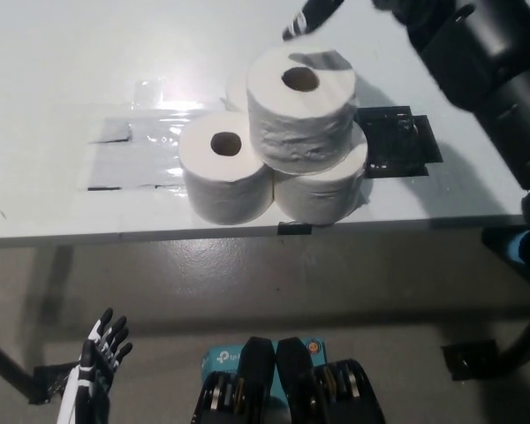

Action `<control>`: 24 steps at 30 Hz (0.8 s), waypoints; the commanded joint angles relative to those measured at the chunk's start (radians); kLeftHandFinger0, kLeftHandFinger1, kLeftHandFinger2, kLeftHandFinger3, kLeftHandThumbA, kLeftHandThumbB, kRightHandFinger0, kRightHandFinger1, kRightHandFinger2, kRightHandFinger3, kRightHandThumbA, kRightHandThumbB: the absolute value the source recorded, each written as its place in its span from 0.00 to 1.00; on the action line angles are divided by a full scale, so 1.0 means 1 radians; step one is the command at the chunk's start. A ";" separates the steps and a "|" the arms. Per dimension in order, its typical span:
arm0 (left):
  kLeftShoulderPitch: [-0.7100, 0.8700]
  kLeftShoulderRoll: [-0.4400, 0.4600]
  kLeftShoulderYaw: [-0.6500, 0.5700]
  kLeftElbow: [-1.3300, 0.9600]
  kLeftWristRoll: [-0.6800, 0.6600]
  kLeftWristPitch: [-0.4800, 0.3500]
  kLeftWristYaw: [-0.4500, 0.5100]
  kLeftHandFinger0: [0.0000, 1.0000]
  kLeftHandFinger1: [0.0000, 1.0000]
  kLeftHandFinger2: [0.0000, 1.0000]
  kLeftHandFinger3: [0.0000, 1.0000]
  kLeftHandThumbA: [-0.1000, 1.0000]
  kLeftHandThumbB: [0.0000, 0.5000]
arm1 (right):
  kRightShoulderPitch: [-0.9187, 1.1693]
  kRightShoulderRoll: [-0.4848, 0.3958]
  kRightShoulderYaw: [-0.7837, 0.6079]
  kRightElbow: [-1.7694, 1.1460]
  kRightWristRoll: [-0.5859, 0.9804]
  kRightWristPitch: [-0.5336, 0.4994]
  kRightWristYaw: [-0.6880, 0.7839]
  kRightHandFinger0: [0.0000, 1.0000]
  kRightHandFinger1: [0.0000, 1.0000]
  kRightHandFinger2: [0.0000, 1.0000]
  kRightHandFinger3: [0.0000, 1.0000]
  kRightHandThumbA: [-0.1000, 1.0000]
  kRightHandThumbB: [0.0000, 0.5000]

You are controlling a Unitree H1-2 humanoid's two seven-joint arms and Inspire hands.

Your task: A few rolls of toilet paper are kept infront of the robot and the robot uses its right hand to lift one of the rolls and and places it on top of the other rolls to stack it.

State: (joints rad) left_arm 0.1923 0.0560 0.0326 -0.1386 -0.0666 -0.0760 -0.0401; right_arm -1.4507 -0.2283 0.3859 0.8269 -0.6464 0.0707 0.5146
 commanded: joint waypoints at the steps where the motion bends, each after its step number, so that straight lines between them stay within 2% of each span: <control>1: 0.003 0.008 -0.007 -0.024 0.003 -0.014 -0.012 1.00 1.00 1.00 1.00 1.00 0.22 | -0.112 -0.063 -0.114 -0.103 0.119 -0.029 -0.047 1.00 1.00 1.00 1.00 0.94 0.72; 3: 0.001 -0.002 -0.006 -0.026 0.011 -0.017 -0.001 1.00 1.00 1.00 1.00 1.00 0.12 | -0.114 -0.115 -0.231 -0.203 0.199 -0.027 -0.061 1.00 1.00 1.00 1.00 1.00 0.71; 8: -0.003 0.000 -0.001 -0.032 0.002 -0.013 -0.003 1.00 1.00 1.00 1.00 1.00 0.11 | -0.030 -0.207 -0.360 -0.469 0.249 0.016 -0.039 1.00 1.00 1.00 1.00 1.00 0.71; 12: -0.021 -0.005 0.008 -0.028 -0.011 -0.001 0.003 1.00 1.00 1.00 1.00 1.00 0.09 | 0.126 -0.290 -0.526 -0.794 0.333 0.065 -0.050 1.00 1.00 1.00 1.00 1.00 0.50; 13: -0.026 -0.003 0.009 -0.027 -0.011 -0.001 0.002 1.00 1.00 1.00 1.00 1.00 0.08 | 0.207 -0.317 -0.605 -0.932 0.374 0.103 -0.047 1.00 1.00 1.00 1.00 1.00 0.52; 14: -0.026 -0.002 0.008 -0.027 -0.012 0.000 0.000 1.00 1.00 1.00 1.00 1.00 0.09 | 0.233 -0.325 -0.628 -0.975 0.385 0.120 -0.043 1.00 1.00 1.00 1.00 1.00 0.52; 16: -0.038 0.005 0.008 -0.020 -0.013 -0.005 -0.005 1.00 1.00 1.00 1.00 1.00 0.06 | 0.363 -0.369 -0.753 -1.149 0.460 0.131 -0.043 1.00 1.00 1.00 1.00 1.00 0.51; 18: -0.066 0.013 0.012 -0.008 -0.009 0.001 -0.005 1.00 1.00 1.00 1.00 1.00 0.08 | 0.467 -0.377 -0.893 -1.262 0.605 0.156 -0.052 1.00 1.00 1.00 1.00 1.00 0.43; 20: -0.101 0.015 0.015 0.008 -0.003 0.004 0.000 1.00 1.00 1.00 1.00 1.00 0.08 | 0.540 -0.363 -0.997 -1.343 0.693 0.178 -0.090 1.00 1.00 1.00 1.00 1.00 0.52; 21: -0.121 0.017 0.015 0.018 -0.006 0.004 -0.003 1.00 1.00 1.00 1.00 1.00 0.08 | 0.590 -0.353 -1.041 -1.395 0.745 0.175 -0.113 1.00 1.00 1.00 1.00 1.00 0.47; 23: -0.145 0.019 0.014 0.031 -0.009 0.003 -0.007 1.00 1.00 1.00 1.00 1.00 0.09 | 0.648 -0.340 -1.080 -1.448 0.824 0.192 -0.129 1.00 1.00 1.00 1.00 0.98 0.48; 24: -0.152 0.022 0.013 0.036 -0.010 0.007 -0.011 1.00 1.00 1.00 1.00 1.00 0.12 | 0.709 -0.306 -1.117 -1.512 0.886 0.240 -0.160 1.00 1.00 1.00 1.00 0.96 0.60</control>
State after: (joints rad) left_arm 0.1472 0.0542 0.0399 -0.1125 -0.0683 -0.0688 -0.0396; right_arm -0.9315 -0.4600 -0.2616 -0.0543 -0.3541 0.1273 0.5064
